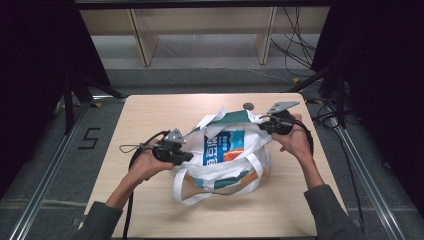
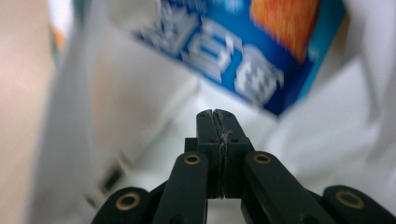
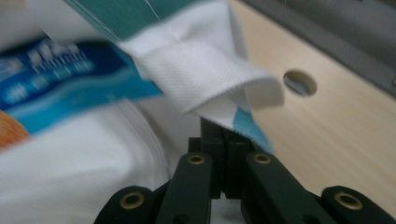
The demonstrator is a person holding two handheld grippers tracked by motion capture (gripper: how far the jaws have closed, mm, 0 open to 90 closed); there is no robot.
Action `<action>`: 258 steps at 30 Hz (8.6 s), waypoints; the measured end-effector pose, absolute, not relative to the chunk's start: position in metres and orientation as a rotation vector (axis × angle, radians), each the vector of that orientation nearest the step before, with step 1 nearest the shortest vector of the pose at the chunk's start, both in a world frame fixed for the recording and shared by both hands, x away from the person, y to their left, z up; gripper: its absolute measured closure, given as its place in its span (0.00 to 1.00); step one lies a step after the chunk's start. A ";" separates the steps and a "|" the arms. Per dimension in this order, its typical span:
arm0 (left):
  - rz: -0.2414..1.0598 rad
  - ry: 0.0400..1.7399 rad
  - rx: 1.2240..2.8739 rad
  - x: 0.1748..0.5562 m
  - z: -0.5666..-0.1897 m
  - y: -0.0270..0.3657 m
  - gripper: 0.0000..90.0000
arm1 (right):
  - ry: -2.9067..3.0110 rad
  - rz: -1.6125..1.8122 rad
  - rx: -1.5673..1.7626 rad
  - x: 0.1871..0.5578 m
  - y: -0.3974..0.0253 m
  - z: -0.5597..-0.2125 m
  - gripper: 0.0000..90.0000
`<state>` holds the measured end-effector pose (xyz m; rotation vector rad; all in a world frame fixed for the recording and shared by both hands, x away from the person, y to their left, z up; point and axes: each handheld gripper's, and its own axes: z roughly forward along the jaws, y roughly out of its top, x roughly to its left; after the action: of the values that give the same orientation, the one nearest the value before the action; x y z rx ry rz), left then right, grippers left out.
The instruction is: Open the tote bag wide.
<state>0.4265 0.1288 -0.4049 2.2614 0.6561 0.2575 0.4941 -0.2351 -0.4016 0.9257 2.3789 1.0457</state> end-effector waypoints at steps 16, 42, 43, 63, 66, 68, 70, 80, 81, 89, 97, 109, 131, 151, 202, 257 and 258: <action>0.380 0.946 2.133 0.525 -0.409 0.107 0.98 | 2.463 1.223 0.553 0.422 -0.189 -0.406 1.00; 0.206 0.826 2.117 0.488 -0.411 0.122 0.97 | 2.295 1.417 0.643 0.439 -0.220 -0.408 0.99; 0.202 0.816 2.138 0.484 -0.415 0.120 0.97 | 2.318 1.369 0.653 0.446 -0.220 -0.408 0.99; 0.255 0.785 2.405 0.479 -0.432 0.129 0.97 | 2.411 0.800 0.845 0.466 -0.246 -0.444 1.00; 0.274 0.729 2.381 0.470 -0.423 0.117 0.93 | 2.358 0.934 0.798 0.454 -0.243 -0.416 1.00; 0.322 0.736 2.358 0.473 -0.415 0.110 0.92 | 2.340 1.104 0.747 0.444 -0.232 -0.401 1.00; 0.350 0.779 2.290 0.485 -0.407 0.105 0.93 | 2.358 1.227 0.670 0.428 -0.213 -0.394 1.00; 0.361 1.034 2.244 0.548 -0.422 0.107 0.99 | 2.638 1.144 0.448 0.385 -0.174 -0.422 1.00; 0.348 1.046 2.239 0.550 -0.425 0.108 0.99 | 2.654 1.121 0.479 0.381 -0.175 -0.428 1.00; 0.327 0.986 2.184 0.534 -0.415 0.110 0.96 | 2.626 1.118 0.458 0.372 -0.176 -0.437 1.00; 0.274 0.806 2.100 0.466 -0.398 0.124 0.94 | 2.371 1.254 0.501 0.384 -0.194 -0.416 1.00; 0.455 0.760 2.173 0.428 -0.454 0.145 0.96 | 2.276 1.341 0.662 0.425 -0.228 -0.441 1.00; 0.461 0.909 1.875 0.429 -0.412 0.182 0.85 | 2.163 1.319 0.720 0.419 -0.241 -0.412 0.99; 0.375 1.104 1.909 0.494 -0.469 0.175 0.91 | 2.275 1.143 0.928 0.484 -0.254 -0.470 1.00; 0.400 0.986 1.792 0.402 -0.410 0.189 0.58 | 2.169 1.365 0.790 0.386 -0.244 -0.402 0.65; 0.303 0.964 1.783 0.314 -0.457 0.207 0.34 | 2.120 1.333 0.953 0.344 -0.284 -0.435 0.39; 0.295 0.958 1.781 0.314 -0.459 0.207 0.34 | 2.127 1.335 0.972 0.343 -0.284 -0.436 0.39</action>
<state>0.3138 0.2074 -0.4590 1.7815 0.9577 0.2946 0.3426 -0.2842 -0.4357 0.9722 2.1268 1.3353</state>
